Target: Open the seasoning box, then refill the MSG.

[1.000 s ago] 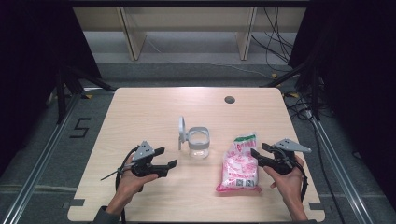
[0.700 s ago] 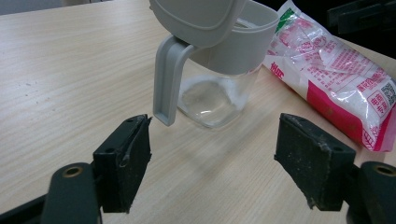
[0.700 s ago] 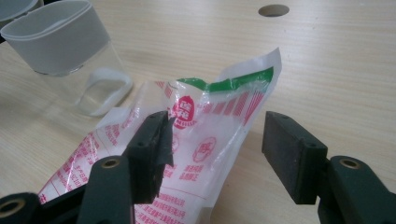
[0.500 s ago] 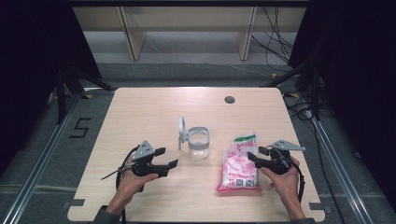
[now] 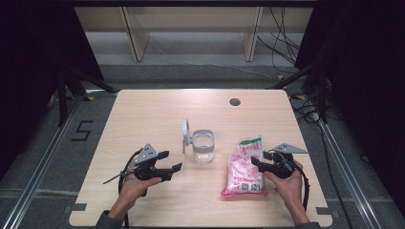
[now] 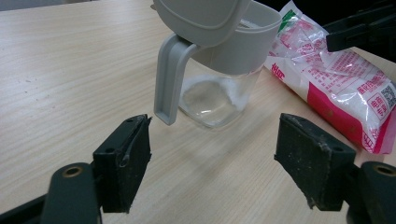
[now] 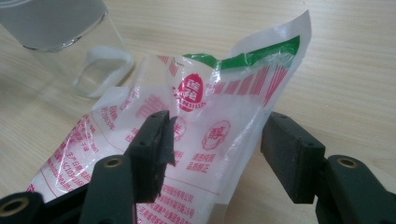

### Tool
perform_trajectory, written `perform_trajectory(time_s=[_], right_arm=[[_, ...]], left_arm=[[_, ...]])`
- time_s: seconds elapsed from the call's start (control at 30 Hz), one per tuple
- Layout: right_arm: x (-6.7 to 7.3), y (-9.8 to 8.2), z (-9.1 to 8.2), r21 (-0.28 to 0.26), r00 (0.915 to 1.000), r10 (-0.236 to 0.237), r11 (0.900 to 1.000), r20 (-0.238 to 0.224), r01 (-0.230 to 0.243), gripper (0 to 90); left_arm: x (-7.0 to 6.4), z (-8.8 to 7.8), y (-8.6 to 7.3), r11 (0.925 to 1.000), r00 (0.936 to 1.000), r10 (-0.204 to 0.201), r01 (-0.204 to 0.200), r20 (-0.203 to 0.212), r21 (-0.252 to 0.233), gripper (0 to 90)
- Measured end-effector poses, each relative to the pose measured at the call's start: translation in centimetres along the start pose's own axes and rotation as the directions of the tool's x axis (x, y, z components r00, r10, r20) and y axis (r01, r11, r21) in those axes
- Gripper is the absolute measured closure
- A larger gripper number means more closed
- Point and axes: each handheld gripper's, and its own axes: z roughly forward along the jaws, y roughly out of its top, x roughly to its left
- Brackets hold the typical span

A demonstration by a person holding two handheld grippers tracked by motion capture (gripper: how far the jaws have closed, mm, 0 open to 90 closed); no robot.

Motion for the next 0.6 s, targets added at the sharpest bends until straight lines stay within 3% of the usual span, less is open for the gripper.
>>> perform_trajectory(time_s=[0.03, 0.07, 0.1, 0.17, 0.2, 0.23, 0.33, 0.43, 0.47, 0.6], right_arm=[[0.0, 0.0, 0.1, 0.008, 0.9999, 0.014, 1.0, -0.002, -0.014, 43.8], [-0.4, 0.0, 0.4, -0.002, 0.9995, -0.033, 0.999, -0.004, 0.033, 44.0], [-0.3, 0.0, 0.5, 0.007, 0.9995, -0.017, 1.0, -0.026, 0.017, 44.0], [-0.2, 0.0, 0.8, 0.015, 0.9998, -0.02, 1.0, -0.009, 0.02, 43.9], [0.1, 0.0, 0.7, 0.04, 0.9997, 0.02, 0.999, -0.012, -0.02, 44.0], [-0.3, 0.0, 1.0, 0.016, 0.9995, -0.023, 1.0, -0.022, 0.023, 44.0], [-0.2, -0.1, 1.3, 0.038, 0.9993, 0.012, 0.999, -0.035, -0.011, 45.1], [-0.3, -0.1, 1.5, 0.043, 0.9996, -0.019, 0.999, -0.02, 0.02, 46.4], [-0.3, -0.1, 1.6, 0.039, 0.999, -0.008, 0.999, -0.043, 0.01, 46.4], [-0.2, -0.1, 1.7, 0.045, 0.9991, -0.016, 0.999, -0.039, 0.017, 46.0]], left_arm=[[-0.1, 0.0, 0.0, 1.0, 1.0, -0.003, 0.003, 0.0, -0.004, 25.7], [-0.1, 0.1, 0.0, 1.0, 1.0, -0.004, 0.004, -0.005, -0.005, 25.7], [-0.1, 0.1, 0.0, 1.0, 1.0, 0.0, 0.0, 0.0, -0.006, 25.7], [-0.1, 0.1, 0.0, 1.0, 1.0, -0.001, 0.001, 0.0, -0.004, 25.7], [-0.1, 0.1, 0.0, 1.0, 1.0, 0.002, -0.002, -0.005, 0.002, 25.7], [-0.1, 0.1, 0.0, 1.0, 1.0, 0.002, -0.002, -0.004, 0.003, 25.7], [-0.1, 0.1, -0.1, 1.0, 1.0, -0.001, 0.001, -0.007, 0.004, 25.4], [-0.3, 0.1, -0.1, 1.0, 1.0, 0.003, -0.003, 0.002, 0.001, 25.4], [-0.3, 0.1, 0.0, 1.0, 1.0, 0.009, -0.009, 0.004, 0.0, 25.4], [-0.4, 0.2, -0.1, 0.9999, 0.9999, 0.011, -0.011, 0.0, 0.004, 25.4]])
